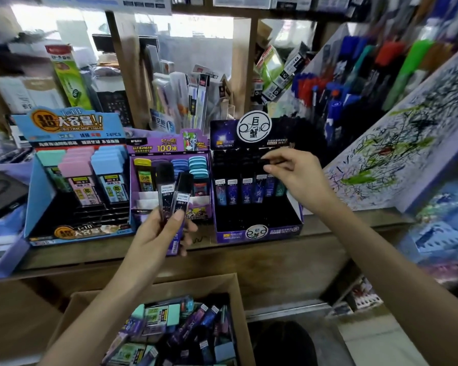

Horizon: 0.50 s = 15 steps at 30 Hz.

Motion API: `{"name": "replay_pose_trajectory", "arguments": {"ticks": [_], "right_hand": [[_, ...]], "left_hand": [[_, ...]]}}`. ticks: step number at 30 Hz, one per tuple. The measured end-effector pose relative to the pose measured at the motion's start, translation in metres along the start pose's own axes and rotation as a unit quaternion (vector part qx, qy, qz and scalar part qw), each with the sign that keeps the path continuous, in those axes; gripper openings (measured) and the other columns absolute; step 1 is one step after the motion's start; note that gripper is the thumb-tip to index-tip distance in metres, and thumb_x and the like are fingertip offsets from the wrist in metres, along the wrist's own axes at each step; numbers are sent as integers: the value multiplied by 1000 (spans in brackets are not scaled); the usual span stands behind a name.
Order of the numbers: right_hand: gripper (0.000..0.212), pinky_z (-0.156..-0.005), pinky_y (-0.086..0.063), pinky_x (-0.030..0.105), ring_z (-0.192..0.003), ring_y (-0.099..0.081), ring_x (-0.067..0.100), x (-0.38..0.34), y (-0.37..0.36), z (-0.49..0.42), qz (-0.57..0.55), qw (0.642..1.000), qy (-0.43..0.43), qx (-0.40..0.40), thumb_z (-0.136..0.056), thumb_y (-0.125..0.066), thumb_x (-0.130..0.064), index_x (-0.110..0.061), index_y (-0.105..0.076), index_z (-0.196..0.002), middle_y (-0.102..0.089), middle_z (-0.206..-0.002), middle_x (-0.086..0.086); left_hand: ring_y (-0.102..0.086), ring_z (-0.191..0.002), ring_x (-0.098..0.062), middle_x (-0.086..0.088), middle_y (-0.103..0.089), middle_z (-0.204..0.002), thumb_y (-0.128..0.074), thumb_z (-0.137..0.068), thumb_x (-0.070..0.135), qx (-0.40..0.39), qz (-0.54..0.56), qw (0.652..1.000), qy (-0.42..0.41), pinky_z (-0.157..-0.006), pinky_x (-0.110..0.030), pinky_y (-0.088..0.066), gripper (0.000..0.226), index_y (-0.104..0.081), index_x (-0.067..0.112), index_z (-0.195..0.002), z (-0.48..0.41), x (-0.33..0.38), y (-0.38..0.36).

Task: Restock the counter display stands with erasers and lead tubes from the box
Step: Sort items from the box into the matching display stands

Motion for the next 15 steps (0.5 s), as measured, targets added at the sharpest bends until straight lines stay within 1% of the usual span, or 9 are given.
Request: {"name": "replay_pose_trajectory", "arguments": {"ticks": [2, 4, 6, 8, 10, 12, 13, 14, 15], "right_hand": [[15, -88, -51, 25, -83, -61, 7, 3, -3, -2, 4, 1000, -18, 4, -86, -66, -10, -16, -67, -99, -60, -86, -10], [14, -84, -52, 25, -82, -62, 13, 5, -7, -2, -4, 999, -40, 19, -85, -67, -10, -14, -64, -98, -59, -84, -7], [13, -78, -52, 24, -82, -63, 21, 5, -11, 0, 1, 999, -40, 33, -86, -66, -9, -12, -60, -96, -59, -83, -3], [11, -77, -52, 25, -82, -63, 23, 5, -13, 0, 8, 998, -43, 40, -86, -66, -9, -9, -61, -96, -60, -83, 0], [12, -81, -52, 28, -81, -61, 18, 3, -12, 1, 41, 998, -40, 40, -87, -64, -9, -9, -63, -99, -60, -87, 1], [18, -84, -50, 28, -87, -58, 11, -2, -9, 7, 131, 989, 0, 61, -90, -60, -13, -11, -62, -108, -57, -99, -1], [20, -84, -48, 25, -90, -56, 8, -7, -8, 12, 155, 984, 28, 78, -92, -59, -16, -11, -61, -111, -55, -103, -2], [21, -81, -46, 20, -89, -54, 4, -12, -9, 18, 143, 984, 52, 89, -92, -58, -19, -13, -61, -112, -55, -104, -3], [19, -77, -44, 15, -86, -53, -1, -18, -11, 25, 92, 990, 59, 84, -92, -58, -22, -15, -62, -109, -57, -101, -5]], "left_hand": [[-62, -63, -11, -2, -71, -80, -52, -80, 40, -3, -4, 1000, -2, -51, -22, -50, 29, -55, 14, -94, 1, 0, -2], [-65, -66, -12, -5, -72, -85, -53, -81, 38, -6, 0, 1000, -2, -54, -22, -52, 30, -57, 14, -98, 1, 0, -6], [-66, -68, -13, -6, -73, -87, -54, -81, 37, -11, 9, 1000, 0, -56, -22, -53, 30, -58, 13, -98, 1, 0, -12], [-66, -68, -13, -7, -73, -88, -53, -80, 35, -16, 16, 1000, 4, -56, -22, -53, 32, -58, 10, -99, 1, 0, -19], [-66, -68, -13, -6, -73, -88, -53, -81, 35, -21, 17, 1000, 2, -56, -21, -53, 33, -57, 9, -101, 0, 0, -27], [-66, -68, -12, -5, -73, -89, -53, -81, 36, -27, 15, 1000, -1, -56, -21, -53, 35, -58, 8, -102, 0, 0, -34], [-67, -68, -11, -5, -73, -89, -53, -80, 37, -30, 18, 999, -1, -56, -20, -53, 36, -58, 8, -102, -1, 0, -38], [-67, -68, -11, -4, -74, -88, -54, -79, 39, -34, 23, 999, 0, -56, -20, -53, 37, -58, 9, -102, -2, 1, -41], [-67, -67, -11, -4, -74, -88, -55, -78, 40, -38, 28, 999, 1, -56, -20, -53, 38, -59, 11, -101, -3, 1, -45]]}}
Point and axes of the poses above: each hand's wrist, its own z-axis away from the middle knuckle, its own y-axis out of the back of the hand, x = y × z, the point moved 2 cm from there along -z, towards the middle knuckle
